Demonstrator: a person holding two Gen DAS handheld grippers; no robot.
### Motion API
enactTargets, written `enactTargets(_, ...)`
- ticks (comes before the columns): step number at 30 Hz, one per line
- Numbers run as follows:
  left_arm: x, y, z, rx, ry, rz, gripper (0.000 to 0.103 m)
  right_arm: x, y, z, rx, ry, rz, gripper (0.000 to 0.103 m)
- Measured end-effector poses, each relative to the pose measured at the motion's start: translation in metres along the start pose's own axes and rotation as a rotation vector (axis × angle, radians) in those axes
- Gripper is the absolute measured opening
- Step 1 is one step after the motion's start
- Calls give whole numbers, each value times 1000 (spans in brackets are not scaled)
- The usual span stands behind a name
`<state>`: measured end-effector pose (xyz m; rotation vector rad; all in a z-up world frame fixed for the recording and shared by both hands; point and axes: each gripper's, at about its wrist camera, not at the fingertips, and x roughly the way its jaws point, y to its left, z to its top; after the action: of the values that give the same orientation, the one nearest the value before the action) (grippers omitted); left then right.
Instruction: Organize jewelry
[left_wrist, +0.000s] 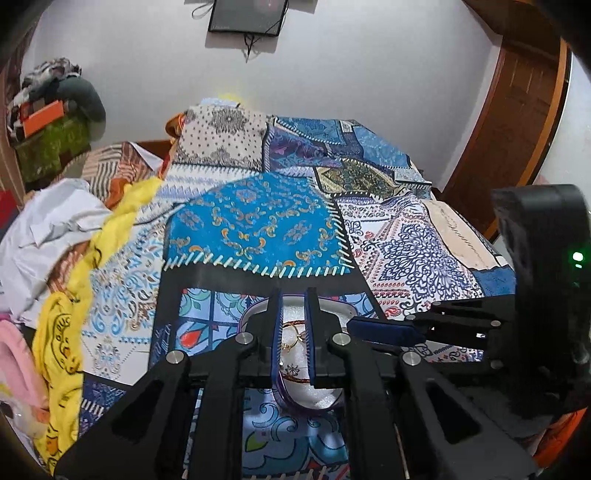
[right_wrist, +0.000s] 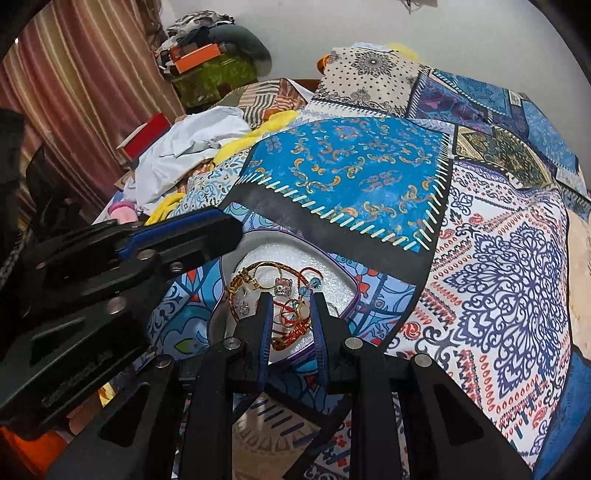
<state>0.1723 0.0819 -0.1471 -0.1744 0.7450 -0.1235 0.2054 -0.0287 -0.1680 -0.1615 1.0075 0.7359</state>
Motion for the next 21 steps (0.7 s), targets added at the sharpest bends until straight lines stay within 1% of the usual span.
enactTargets(3,-12,0,4,-9,-21,8,8,-6,0,1,8,-11,-6,24)
enactTargets(7,-31,2,9,-22,-51,13,9,-24,4,2,-3,-54,-16,26)
enactTargets(11,-56,-4,14,-14,-98,22,9,-49,11,3,-18,-111,-28,26)
enactTargets(14,-76,-11,17,-3,-139,32,9,-72,17,4,-26,-173,-43,26)
enactTargets(19,-123,-27,21,20,-240,54,10,-124,29,0,-39,-314,-63,26)
enactTargets(21,-145,-34,21,32,-294,64,16,-148,34,-4,-42,-381,-67,26)
